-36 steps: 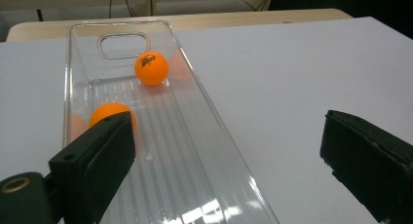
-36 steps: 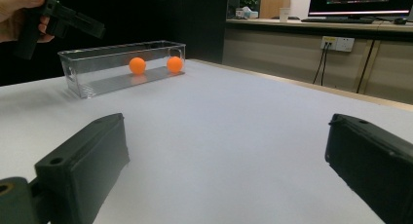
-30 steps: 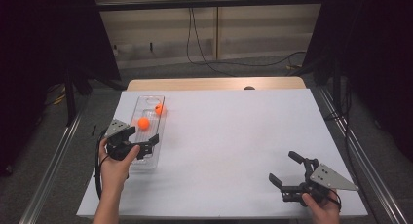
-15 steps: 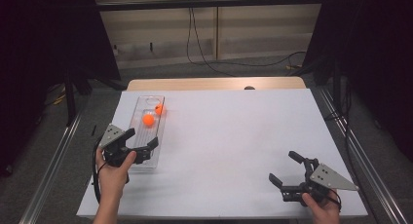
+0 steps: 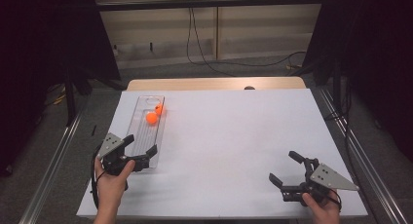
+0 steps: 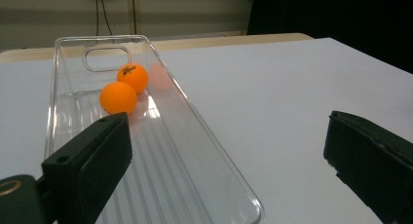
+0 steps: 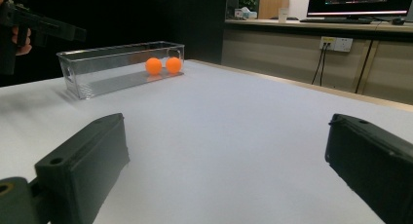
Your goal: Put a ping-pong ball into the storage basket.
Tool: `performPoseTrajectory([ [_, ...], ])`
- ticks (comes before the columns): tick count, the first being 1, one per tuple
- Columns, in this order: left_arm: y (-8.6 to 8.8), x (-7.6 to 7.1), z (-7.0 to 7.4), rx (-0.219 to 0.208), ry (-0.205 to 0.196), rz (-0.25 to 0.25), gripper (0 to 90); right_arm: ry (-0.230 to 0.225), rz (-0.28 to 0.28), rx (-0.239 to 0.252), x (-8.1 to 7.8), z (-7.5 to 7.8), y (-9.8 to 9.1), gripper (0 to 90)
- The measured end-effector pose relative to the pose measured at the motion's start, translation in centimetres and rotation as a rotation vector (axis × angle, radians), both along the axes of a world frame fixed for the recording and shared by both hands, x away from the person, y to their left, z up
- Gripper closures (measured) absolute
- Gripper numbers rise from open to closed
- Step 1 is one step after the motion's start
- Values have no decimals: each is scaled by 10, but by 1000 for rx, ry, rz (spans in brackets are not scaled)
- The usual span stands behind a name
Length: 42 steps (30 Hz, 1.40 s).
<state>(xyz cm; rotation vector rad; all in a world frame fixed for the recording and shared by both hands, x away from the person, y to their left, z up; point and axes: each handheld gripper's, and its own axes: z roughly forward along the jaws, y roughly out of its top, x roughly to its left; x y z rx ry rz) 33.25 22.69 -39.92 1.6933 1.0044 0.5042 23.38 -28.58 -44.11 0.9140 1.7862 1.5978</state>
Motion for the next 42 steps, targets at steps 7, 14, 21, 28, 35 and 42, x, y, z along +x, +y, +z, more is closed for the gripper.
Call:
performPoseTrajectory([
  [7,-1,-8,-3,-2,-12,5,38,0,1,-1,0,0,0,12],
  [14,0,-14,-11,-5,-13,1,38,-1,1,-2,0,0,0,12],
  [21,-1,-20,-13,-25,-35,-8,38,0,2,-1,0,0,0,13],
  [28,-1,-23,-19,-43,-43,-4,38,-1,2,-3,0,0,0,12],
  [35,2,-27,-23,-59,-48,2,37,-1,4,-1,0,1,0,12],
  [42,4,-28,-25,-78,-47,6,36,-1,5,-3,0,0,1,12],
])
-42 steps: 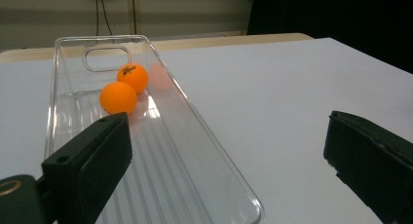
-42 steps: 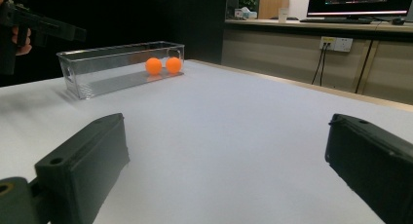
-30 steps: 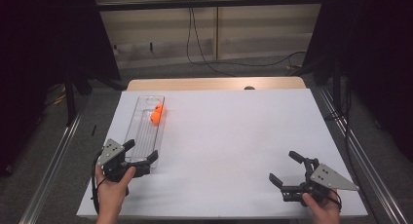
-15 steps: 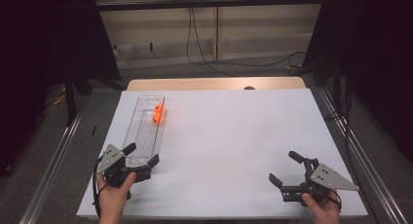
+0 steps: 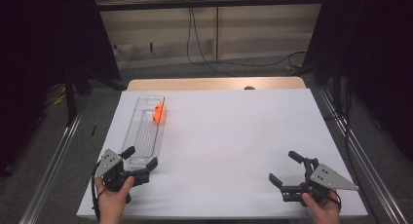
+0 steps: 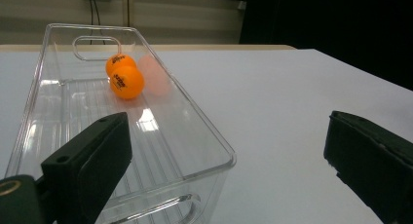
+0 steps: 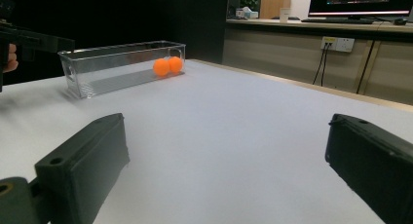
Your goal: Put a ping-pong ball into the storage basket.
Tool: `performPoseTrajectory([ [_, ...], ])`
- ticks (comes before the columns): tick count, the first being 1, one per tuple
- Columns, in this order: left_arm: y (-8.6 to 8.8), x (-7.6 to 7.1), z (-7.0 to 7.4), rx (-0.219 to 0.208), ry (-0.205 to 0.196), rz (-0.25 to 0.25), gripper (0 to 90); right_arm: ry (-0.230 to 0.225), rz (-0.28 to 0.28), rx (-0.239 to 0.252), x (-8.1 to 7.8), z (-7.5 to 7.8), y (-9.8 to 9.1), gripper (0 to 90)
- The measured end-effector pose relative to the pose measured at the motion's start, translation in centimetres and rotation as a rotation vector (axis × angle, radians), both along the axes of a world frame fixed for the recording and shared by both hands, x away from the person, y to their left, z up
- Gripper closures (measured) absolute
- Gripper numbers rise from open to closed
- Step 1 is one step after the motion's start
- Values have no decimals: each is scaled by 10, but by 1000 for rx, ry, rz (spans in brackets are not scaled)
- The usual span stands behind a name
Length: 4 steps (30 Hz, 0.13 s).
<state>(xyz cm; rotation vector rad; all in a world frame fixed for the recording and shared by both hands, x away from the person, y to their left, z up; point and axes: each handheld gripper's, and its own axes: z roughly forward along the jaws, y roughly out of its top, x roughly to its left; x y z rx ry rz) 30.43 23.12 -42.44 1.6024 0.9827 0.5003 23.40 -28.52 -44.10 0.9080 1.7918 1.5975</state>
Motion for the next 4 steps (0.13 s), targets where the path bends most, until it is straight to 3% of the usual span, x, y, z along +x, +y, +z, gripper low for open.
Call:
performPoseTrajectory([
  [4,0,0,0,-9,-4,-2,36,2,-2,0,0,0,0,12],
])
